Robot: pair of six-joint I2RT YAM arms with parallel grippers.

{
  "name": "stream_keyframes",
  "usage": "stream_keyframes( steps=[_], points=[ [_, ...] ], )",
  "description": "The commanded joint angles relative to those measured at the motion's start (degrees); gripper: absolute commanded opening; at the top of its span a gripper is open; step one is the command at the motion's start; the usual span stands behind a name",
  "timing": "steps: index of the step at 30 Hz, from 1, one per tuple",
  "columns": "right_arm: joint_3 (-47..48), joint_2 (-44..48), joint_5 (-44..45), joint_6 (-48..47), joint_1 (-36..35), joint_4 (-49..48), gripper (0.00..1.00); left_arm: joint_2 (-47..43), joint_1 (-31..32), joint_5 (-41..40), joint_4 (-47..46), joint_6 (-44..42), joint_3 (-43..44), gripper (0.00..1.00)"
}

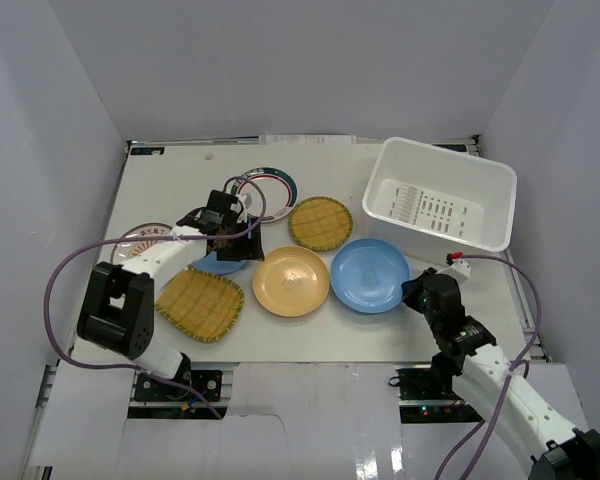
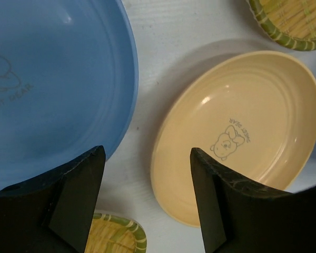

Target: Place the plates into the plastic bin on the countertop

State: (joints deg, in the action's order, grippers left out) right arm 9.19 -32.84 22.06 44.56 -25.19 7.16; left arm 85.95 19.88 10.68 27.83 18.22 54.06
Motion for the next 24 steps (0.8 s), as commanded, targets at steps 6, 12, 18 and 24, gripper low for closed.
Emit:
stream_keyframes(
  steps=[6, 12, 18, 24],
  points=[
    [11.63, 14.29, -16.59, -2.1, 0.05, 7.96, 0.08, 7.12, 1.13, -9.8, 1.87, -2.57, 8.25, 0.75],
    [22.34, 10.44, -25.33, -7.7, 0.05, 4.62, 0.08, 11.95, 1.13, -11.73, 2.14, -3.01, 9.66, 0.67],
    [36.14, -2.65, -2.58, -16.42, 0.14, 2.25, 0.08, 13.89, 1.39, -11.2, 2.05, -3.01, 9.74, 0.49],
    [44.93, -18.11, 13.0, -23.02, 5.31, -0.92, 0.08, 14.34, 1.56, -12.0, 2.05, -3.19, 10.27, 0.0]
  ],
)
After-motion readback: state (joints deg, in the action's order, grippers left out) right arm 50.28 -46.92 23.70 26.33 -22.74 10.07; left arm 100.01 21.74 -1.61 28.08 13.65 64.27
